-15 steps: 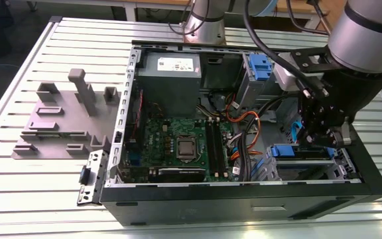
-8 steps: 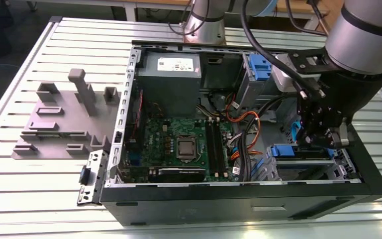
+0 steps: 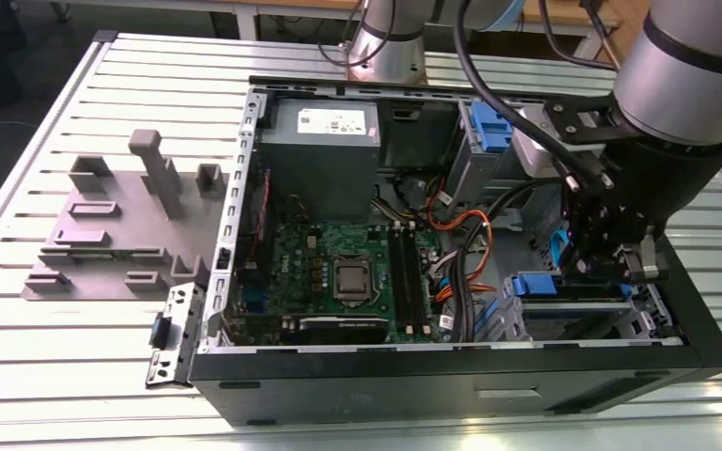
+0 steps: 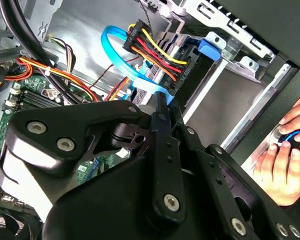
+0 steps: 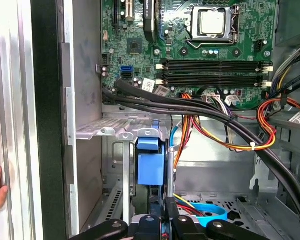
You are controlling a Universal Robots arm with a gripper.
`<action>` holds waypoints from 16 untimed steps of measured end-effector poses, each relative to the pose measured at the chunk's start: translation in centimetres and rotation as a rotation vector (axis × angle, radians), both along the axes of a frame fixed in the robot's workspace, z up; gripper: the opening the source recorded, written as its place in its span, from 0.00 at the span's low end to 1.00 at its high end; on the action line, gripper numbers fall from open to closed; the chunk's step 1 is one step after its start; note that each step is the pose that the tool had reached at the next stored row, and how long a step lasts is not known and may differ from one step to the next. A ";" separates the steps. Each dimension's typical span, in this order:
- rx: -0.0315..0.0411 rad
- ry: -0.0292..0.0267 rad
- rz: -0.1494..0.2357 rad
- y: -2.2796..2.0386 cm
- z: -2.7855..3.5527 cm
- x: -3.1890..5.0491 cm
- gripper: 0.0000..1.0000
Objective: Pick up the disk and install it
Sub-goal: 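Insert the second disk wire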
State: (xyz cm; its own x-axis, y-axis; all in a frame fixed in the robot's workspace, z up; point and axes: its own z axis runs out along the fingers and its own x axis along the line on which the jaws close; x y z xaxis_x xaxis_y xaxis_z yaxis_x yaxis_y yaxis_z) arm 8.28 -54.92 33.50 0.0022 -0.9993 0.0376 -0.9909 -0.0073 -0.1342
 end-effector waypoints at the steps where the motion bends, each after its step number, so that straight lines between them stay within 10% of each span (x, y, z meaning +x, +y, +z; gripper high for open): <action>1: 0.0000 -0.0002 0.000 -0.01 -0.03 0.00 0.16; 16: 0.0000 -0.0030 0.000 -0.14 -0.07 0.00 0.16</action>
